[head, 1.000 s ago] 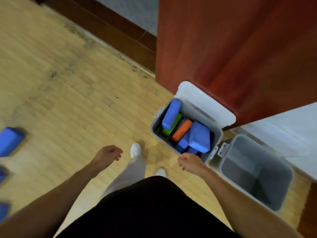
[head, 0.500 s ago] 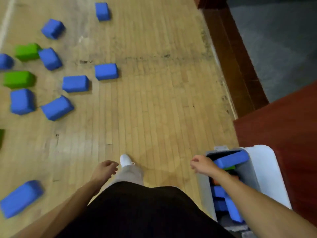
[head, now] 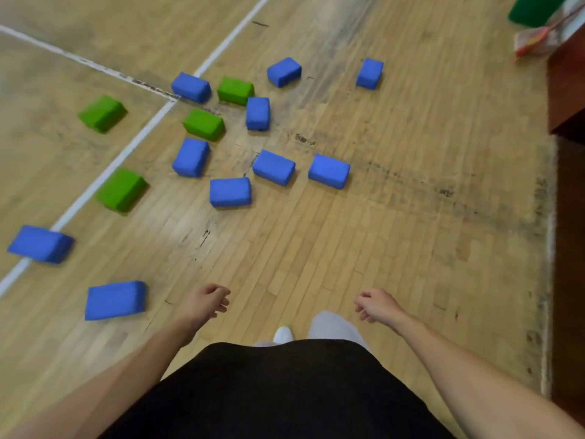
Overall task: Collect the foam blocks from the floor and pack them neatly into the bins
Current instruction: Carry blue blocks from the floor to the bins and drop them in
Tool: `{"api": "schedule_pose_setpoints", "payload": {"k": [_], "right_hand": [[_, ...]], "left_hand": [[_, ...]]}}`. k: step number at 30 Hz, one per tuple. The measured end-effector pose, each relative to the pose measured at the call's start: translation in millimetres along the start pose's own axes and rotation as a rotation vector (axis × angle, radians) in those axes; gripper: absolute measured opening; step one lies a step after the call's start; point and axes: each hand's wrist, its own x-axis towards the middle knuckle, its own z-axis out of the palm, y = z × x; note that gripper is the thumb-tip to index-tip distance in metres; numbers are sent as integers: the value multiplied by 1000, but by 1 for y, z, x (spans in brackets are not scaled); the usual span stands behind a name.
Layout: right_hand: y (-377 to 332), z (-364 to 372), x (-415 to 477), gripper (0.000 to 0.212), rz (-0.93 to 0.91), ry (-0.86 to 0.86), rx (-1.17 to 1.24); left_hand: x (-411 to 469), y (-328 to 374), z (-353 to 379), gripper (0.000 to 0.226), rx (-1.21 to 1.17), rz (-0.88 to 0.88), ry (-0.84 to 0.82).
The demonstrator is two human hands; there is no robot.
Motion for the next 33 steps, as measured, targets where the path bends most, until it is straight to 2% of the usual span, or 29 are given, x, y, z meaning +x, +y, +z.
{"api": "schedule_pose_setpoints", "payload": {"k": [4, 7, 15, 22, 27, 33], "right_hand": [[-41, -12, 35, 15, -3, -38, -38], [-65, -25, 67, 16, 18, -70, -49], [-161, -84, 164, 15, 91, -120, 117], [-250, -153, 233, 17, 72, -103, 104], [-303, -181, 272, 16, 90, -68, 88], [-342, -174, 348, 14, 104, 0, 43]], "left_hand": [[27, 11, -19, 17, 76, -42, -64], [62, 39, -33, 19, 71, -81, -35], [155, 162, -57, 18, 70, -164, 12], [247, 288, -72, 21, 50, -81, 10], [308, 334, -89, 20, 151, -68, -119], [423, 371, -91, 16, 372, -1, -286]]}}
